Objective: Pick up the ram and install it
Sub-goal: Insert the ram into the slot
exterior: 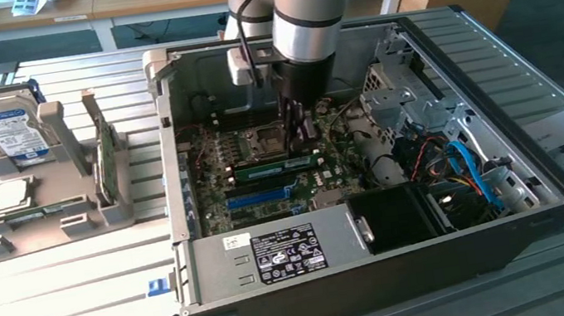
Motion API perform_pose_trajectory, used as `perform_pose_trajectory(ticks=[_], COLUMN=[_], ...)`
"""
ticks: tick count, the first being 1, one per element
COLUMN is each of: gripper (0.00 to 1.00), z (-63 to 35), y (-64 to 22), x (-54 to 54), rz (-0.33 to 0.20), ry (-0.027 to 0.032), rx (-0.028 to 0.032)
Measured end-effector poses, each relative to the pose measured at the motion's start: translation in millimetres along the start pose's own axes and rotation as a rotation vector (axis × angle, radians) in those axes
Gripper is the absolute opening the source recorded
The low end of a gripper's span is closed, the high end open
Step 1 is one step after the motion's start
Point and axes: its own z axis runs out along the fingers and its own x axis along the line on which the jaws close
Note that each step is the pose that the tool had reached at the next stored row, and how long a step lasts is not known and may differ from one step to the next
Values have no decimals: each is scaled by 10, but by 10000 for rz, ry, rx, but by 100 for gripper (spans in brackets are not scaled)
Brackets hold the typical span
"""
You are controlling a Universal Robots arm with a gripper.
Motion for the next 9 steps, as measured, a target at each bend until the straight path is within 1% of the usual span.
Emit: perform_pose_trajectory(ticks=[9], gripper=[26], z=[-156], y=[7], x=[1], rz=[-1], ry=[0], rx=[-1])
